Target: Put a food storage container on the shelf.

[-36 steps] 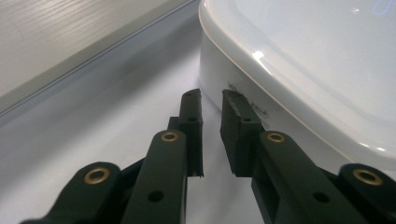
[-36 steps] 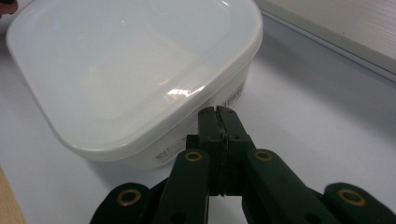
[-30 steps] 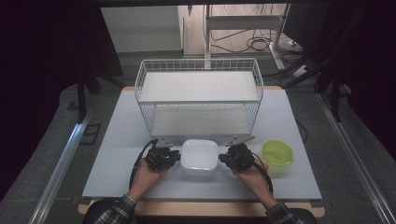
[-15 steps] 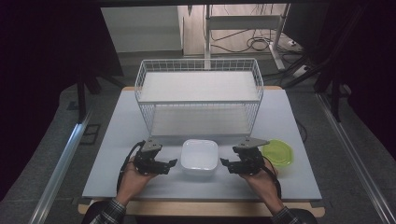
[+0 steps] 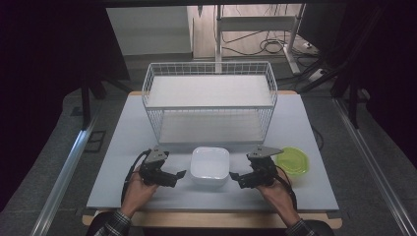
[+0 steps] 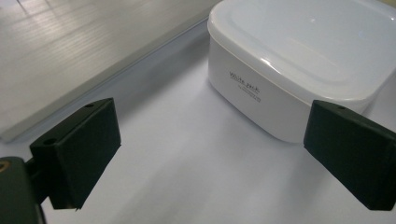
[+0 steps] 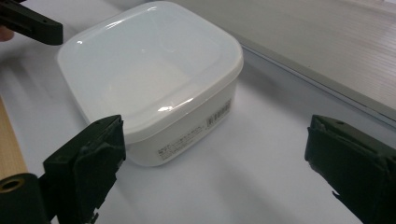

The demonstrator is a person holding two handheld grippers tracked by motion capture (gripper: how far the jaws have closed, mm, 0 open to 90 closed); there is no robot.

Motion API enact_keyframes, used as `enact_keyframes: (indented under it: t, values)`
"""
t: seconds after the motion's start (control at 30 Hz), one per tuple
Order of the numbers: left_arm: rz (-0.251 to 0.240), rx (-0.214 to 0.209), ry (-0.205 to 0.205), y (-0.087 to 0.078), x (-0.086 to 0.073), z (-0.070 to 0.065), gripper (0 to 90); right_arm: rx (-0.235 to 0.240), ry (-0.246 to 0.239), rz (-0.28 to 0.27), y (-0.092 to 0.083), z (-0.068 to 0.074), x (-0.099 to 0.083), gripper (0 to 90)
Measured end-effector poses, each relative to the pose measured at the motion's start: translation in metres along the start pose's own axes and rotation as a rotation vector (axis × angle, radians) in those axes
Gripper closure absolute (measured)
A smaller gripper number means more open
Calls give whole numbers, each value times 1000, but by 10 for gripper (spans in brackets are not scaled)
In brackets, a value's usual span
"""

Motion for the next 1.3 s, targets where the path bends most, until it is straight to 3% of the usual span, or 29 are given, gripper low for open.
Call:
enact_keyframes:
  t: [0.13,0.27,0.37,0.43,0.47,0.6,0.63,0.97,1.23,1.3]
  values:
    - [17,-3,17,0,4,-3,39,15,-16,-5,3,3,3,19]
    - [35,-29,0,2,10,-10,41,11,-24,-4,4,4,6,0]
    - [43,-40,11,3,16,-14,33,8,-17,2,6,5,9,0]
    - [29,-84,1,4,23,-19,37,-2,-14,6,9,7,12,0]
    - [29,-84,1,4,23,-19,39,-2,-14,6,9,7,12,0]
    - [32,-112,-22,10,29,-21,56,18,17,35,15,11,15,12]
    - [32,-137,-42,13,31,-22,59,21,27,44,17,11,15,33]
    - [95,-185,-36,32,27,-29,67,67,60,63,31,9,19,98]
    - [119,-303,-109,37,23,-35,114,160,147,65,39,12,19,140]
    - [132,-298,-115,37,21,-38,99,183,163,78,39,16,18,135]
Point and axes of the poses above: each handheld gripper's, and its own axes: y roughly forward along the jaws, x roughly out of its top, z roughly to its left, the point moved 8 cm from there along y, roughly forward along the jaws, and after that the axes turned 8 degrees about -y, right-handed, at the moved point
